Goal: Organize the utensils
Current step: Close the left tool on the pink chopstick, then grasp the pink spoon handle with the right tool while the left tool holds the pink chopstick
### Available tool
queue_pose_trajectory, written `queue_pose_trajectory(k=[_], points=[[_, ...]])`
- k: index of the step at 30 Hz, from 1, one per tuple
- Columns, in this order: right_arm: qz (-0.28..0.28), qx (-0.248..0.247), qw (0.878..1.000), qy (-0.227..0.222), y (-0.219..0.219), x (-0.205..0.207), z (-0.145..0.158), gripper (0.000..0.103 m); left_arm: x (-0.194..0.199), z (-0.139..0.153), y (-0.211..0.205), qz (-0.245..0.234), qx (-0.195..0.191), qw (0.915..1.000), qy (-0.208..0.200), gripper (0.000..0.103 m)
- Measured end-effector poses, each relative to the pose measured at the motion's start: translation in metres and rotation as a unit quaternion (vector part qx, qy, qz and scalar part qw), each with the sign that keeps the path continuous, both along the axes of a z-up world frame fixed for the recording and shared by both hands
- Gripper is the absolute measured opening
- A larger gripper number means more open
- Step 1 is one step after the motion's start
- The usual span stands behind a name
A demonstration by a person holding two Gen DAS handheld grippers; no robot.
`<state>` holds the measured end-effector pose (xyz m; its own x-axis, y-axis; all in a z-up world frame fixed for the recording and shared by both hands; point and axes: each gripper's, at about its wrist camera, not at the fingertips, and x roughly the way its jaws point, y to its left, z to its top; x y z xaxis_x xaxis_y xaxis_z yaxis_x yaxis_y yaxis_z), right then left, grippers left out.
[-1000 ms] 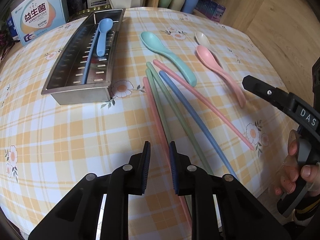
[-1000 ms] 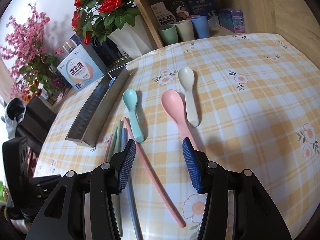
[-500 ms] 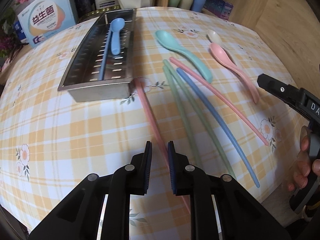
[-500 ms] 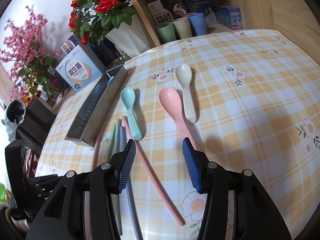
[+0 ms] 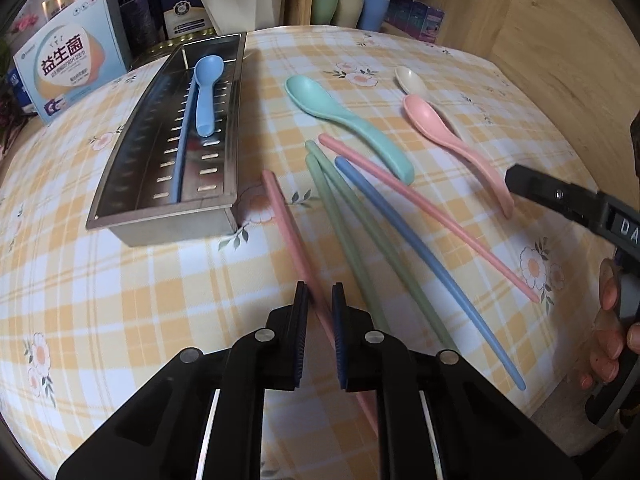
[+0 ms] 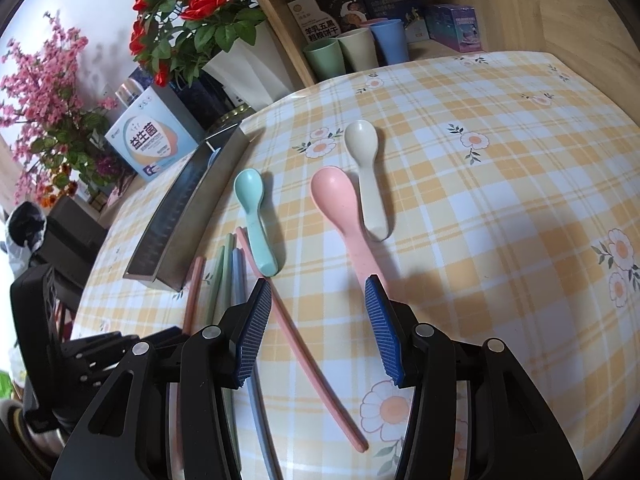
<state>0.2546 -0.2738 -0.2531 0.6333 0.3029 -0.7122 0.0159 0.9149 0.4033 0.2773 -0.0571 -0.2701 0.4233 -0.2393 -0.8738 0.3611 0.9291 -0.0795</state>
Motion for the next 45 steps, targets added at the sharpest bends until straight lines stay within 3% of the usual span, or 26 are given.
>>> queue_pose_trajectory(k=[7,9,14,18,21,38,41,45], points=[[-0.001,-0.001,1.0,0.003,0.0,0.001,-0.001,0.048,-0.009,0.001,-0.002,0.016,0.003,0.9999,0.004,0.017],[-0.001,0.001,1.0,0.008,0.001,0.002,-0.003,0.048,-0.013,0.001,-0.006,0.009,0.004,1.0,0.001,0.024],[0.0,-0.001,1.0,0.011,0.003,0.002,-0.002,0.048,-0.018,-0.001,-0.013,-0.006,0.022,0.9996,-0.017,0.025],[-0.003,-0.005,1.0,0.012,0.003,0.002,-0.001,0.048,-0.018,-0.001,-0.009,-0.002,0.022,0.9994,-0.026,0.011],[-0.006,-0.007,1.0,0.014,0.003,0.003,-0.001,0.048,-0.017,-0.001,-0.003,0.004,0.01,0.9997,-0.021,0.006],[-0.01,-0.029,0.999,0.016,0.005,0.003,0.002,0.047,-0.026,0.029,0.01,0.018,-0.038,0.9973,-0.061,0.005],[-0.005,-0.051,0.999,0.0,0.002,0.008,0.009,0.047,-0.027,0.033,0.011,0.017,-0.046,0.9965,-0.068,0.005],[0.013,-0.088,0.996,-0.006,-0.003,0.021,0.013,0.039,-0.027,0.037,0.012,0.015,-0.054,0.9955,-0.076,0.005]])
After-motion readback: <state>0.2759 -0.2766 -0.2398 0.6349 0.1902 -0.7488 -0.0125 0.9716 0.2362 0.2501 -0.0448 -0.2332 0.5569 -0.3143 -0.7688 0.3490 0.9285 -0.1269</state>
